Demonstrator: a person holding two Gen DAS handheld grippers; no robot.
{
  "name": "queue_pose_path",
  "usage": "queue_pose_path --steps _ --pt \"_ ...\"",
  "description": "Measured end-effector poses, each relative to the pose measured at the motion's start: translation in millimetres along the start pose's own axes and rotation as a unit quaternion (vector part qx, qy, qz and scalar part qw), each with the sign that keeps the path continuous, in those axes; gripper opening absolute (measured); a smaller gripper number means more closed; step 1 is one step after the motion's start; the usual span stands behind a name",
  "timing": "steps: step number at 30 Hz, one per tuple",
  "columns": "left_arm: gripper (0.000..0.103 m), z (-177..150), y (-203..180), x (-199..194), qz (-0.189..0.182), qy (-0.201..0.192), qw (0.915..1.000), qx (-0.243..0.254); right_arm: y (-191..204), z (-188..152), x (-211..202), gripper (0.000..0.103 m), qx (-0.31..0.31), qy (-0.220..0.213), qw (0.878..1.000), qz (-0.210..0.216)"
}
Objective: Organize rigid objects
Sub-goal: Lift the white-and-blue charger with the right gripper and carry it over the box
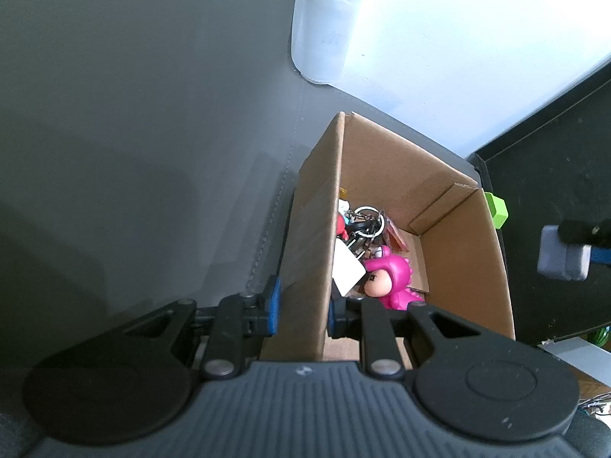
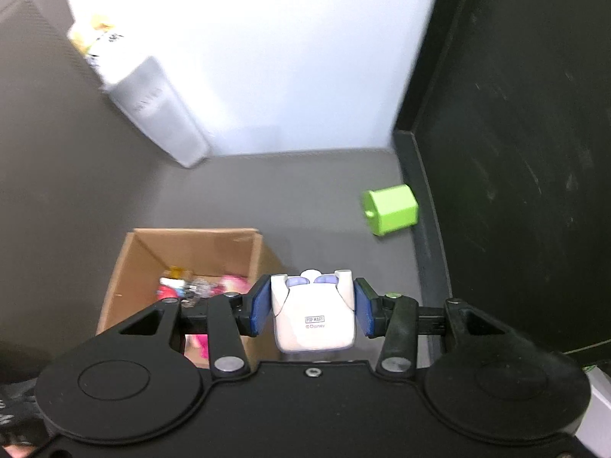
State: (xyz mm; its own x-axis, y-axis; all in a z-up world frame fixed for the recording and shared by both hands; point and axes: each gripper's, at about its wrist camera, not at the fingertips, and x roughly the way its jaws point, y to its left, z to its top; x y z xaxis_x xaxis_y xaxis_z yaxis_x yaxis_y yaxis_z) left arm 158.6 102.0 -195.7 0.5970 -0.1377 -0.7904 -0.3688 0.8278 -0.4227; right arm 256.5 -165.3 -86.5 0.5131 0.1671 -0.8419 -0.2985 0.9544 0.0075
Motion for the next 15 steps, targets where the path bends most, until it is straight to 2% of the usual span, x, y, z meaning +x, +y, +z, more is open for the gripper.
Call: queue_pose_path --steps 6,15 --pt "0.021 0 1 0 -0.002 0.002 1.0000 -0.004 19 5 -11 0.044 0.023 0.009 0.998 0.055" --pt "0.021 1 3 0 -0.008 0.006 0.9999 -0.010 56 -4 -9 0.045 -0.011 0.030 0.997 0.076"
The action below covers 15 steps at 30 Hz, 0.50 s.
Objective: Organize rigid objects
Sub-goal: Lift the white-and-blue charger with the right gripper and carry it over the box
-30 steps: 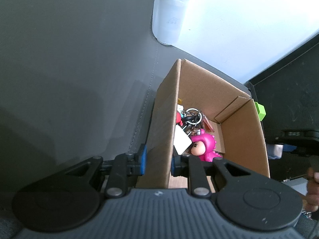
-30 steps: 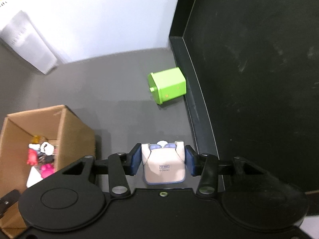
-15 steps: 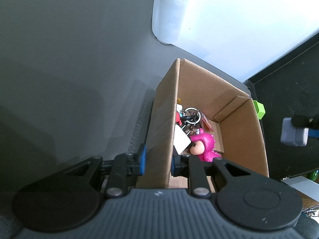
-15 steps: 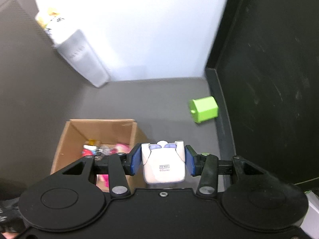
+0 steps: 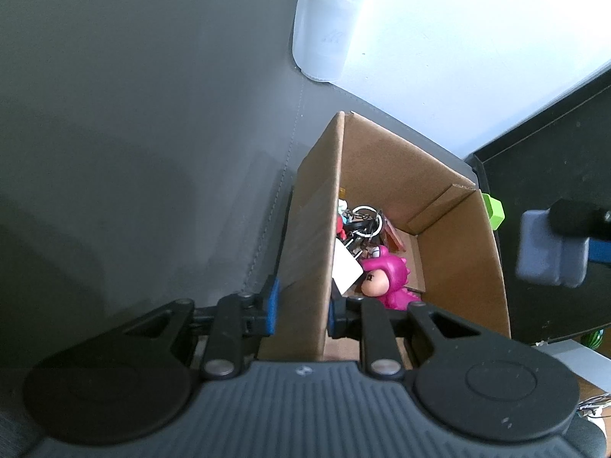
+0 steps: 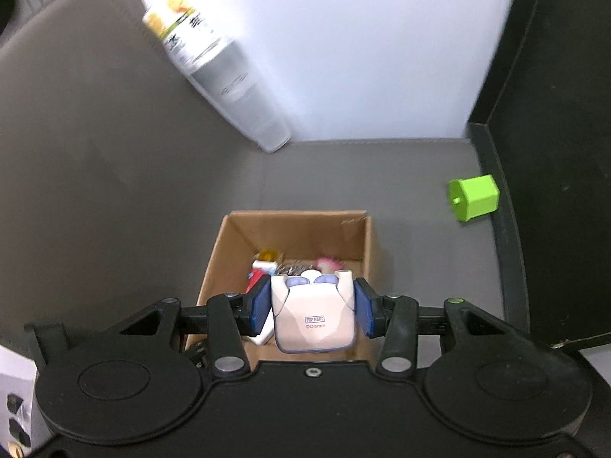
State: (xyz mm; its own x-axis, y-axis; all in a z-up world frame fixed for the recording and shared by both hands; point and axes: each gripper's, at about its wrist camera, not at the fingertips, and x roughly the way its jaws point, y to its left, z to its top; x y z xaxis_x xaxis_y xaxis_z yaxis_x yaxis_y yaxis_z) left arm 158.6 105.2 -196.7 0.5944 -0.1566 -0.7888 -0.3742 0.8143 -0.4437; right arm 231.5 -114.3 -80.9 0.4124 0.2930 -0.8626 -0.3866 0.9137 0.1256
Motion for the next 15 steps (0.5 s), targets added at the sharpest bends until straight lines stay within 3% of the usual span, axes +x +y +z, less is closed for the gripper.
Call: queue_pose_path --steps 15 --pt "0.022 1 1 0 -0.007 0.007 0.9999 -0.004 41 -30 47 0.045 -0.062 0.071 0.995 -0.020"
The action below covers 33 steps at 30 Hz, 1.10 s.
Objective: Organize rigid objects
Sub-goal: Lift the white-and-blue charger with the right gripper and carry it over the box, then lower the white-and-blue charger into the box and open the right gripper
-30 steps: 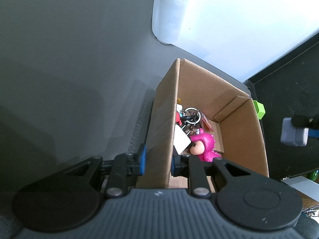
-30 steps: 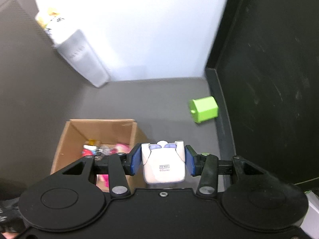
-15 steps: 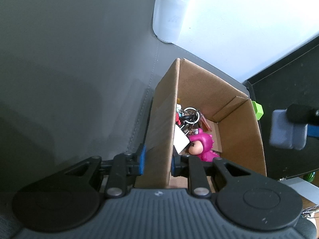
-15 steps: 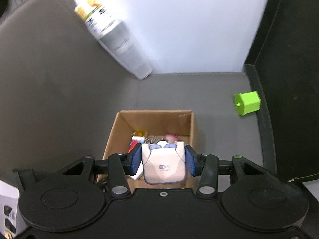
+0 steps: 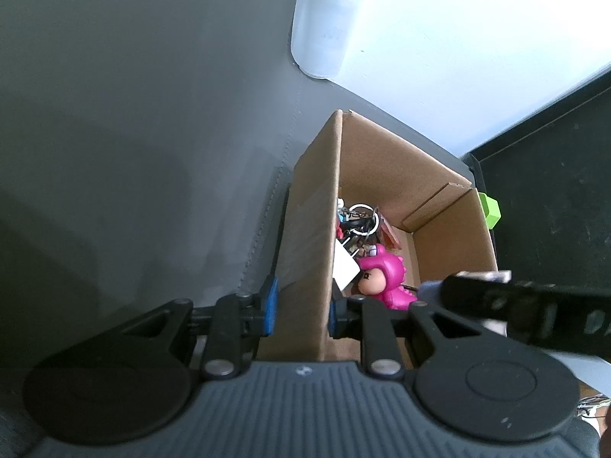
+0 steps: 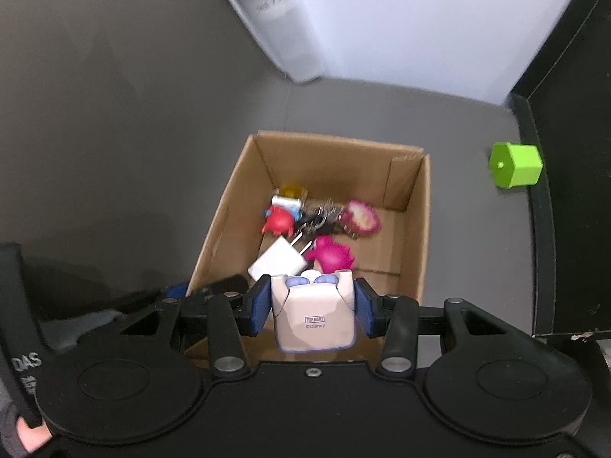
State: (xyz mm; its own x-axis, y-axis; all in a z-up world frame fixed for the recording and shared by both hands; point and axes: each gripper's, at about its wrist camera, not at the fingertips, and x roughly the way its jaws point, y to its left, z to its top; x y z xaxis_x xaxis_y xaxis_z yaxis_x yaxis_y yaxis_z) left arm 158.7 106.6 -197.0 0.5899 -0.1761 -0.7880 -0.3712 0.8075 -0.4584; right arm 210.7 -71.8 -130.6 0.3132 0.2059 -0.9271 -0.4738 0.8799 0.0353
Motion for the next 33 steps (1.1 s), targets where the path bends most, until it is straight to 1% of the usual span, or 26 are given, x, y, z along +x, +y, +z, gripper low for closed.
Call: queue_pose_path --steps 8,16,18,22,25,28,31,33 --pt "0.022 0 -1 0 0.000 0.000 1.0000 0.002 -3 -3 24 0.044 0.010 0.046 0.999 0.000" --pt "0.022 -1 -1 1 0.000 0.001 1.0000 0.001 -6 -7 38 0.044 0.014 0.072 0.997 0.000" --pt "0.023 -1 -1 1 -0.001 0.000 1.0000 0.001 -12 -10 41 0.044 0.035 0.078 0.996 0.009" --pt "0.024 -1 0 0 -0.002 -0.002 1.0000 0.000 -20 -13 41 0.045 0.067 0.071 0.995 0.031" --pt "0.024 0 0 -1 -0.002 -0.002 1.0000 0.000 -22 -11 40 0.046 0.075 0.077 0.993 0.048" --pt "0.024 0 0 -1 -0.002 -0.002 1.0000 0.000 -26 -11 39 0.046 0.083 0.083 0.990 0.075" --pt "0.024 0 0 -1 -0.002 -0.002 1.0000 0.000 -30 -11 35 0.050 0.083 0.078 0.987 0.112" --pt "0.024 0 0 -1 -0.002 -0.002 1.0000 0.000 -33 -12 33 0.054 0.080 0.074 0.987 0.114"
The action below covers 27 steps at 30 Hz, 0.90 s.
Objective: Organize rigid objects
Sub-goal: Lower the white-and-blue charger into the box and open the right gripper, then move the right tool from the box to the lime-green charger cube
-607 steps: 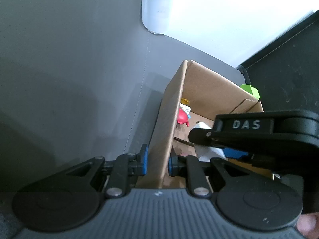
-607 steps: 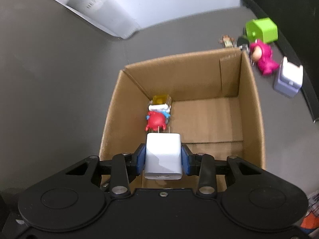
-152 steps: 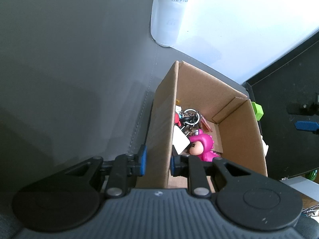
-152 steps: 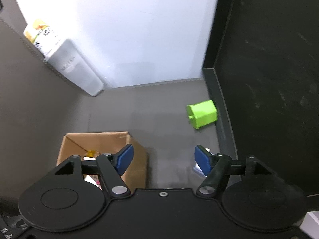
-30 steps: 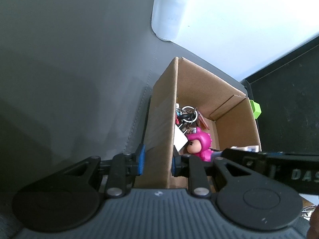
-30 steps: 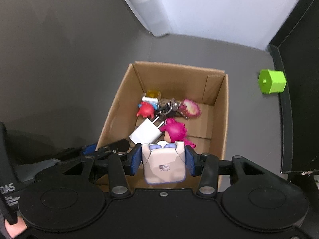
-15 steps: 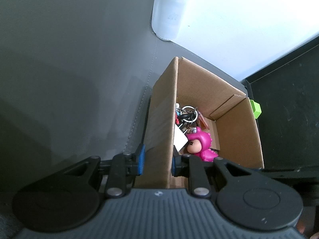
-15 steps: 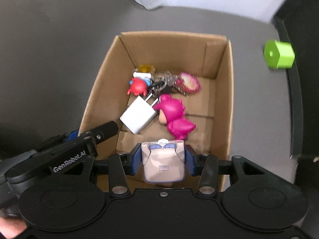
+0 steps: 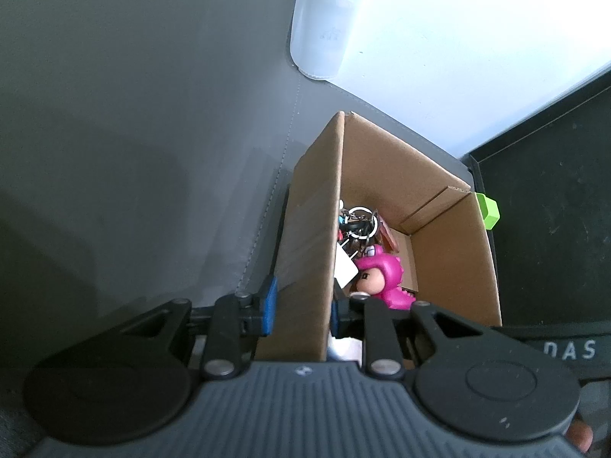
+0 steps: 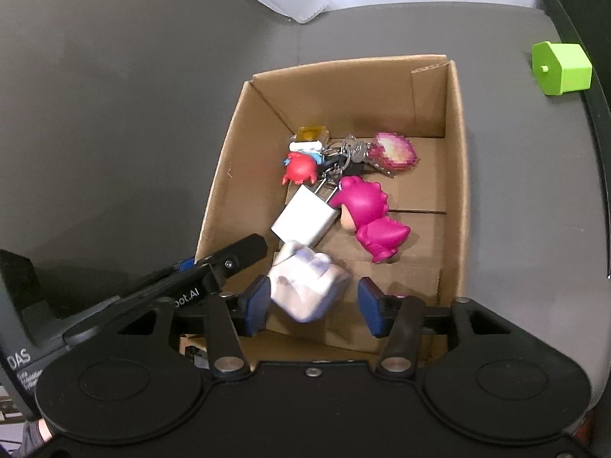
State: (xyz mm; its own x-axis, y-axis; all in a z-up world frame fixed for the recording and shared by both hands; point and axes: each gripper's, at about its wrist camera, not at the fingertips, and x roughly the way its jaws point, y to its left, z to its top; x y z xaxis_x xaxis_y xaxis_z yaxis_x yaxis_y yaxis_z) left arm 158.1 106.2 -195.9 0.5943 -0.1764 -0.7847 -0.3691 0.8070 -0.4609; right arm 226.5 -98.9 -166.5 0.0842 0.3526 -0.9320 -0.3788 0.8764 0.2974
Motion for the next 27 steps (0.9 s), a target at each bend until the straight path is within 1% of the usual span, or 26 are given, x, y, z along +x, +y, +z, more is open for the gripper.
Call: queue_pose_path --steps 6,13,17,20,25,27 --pt "0.024 0 0 -1 -0.001 0.000 1.0000 0.001 -6 0 -12 0.054 -0.008 -0.011 1.000 -0.012" --pt "0.024 0 0 -1 0.004 -0.001 1.0000 -0.001 -8 9 -41 0.054 -0.025 -0.034 0.999 -0.019" --pt "0.024 -1 -2 -1 0.006 -0.004 1.0000 0.003 -8 16 -55 0.060 -0.036 -0.060 0.997 -0.026" --pt "0.024 -2 -2 0 0.007 -0.006 0.9999 0.005 -14 22 -66 0.060 -0.034 -0.082 0.996 -0.028" --pt "0.023 -4 -3 0 0.008 -0.009 0.9999 0.005 -33 33 -77 0.063 -0.012 -0.113 0.992 -0.046" --pt "0.023 -5 -4 0 0.009 -0.010 0.9999 0.004 -42 37 -79 0.069 -0.003 -0.119 0.992 -0.047"
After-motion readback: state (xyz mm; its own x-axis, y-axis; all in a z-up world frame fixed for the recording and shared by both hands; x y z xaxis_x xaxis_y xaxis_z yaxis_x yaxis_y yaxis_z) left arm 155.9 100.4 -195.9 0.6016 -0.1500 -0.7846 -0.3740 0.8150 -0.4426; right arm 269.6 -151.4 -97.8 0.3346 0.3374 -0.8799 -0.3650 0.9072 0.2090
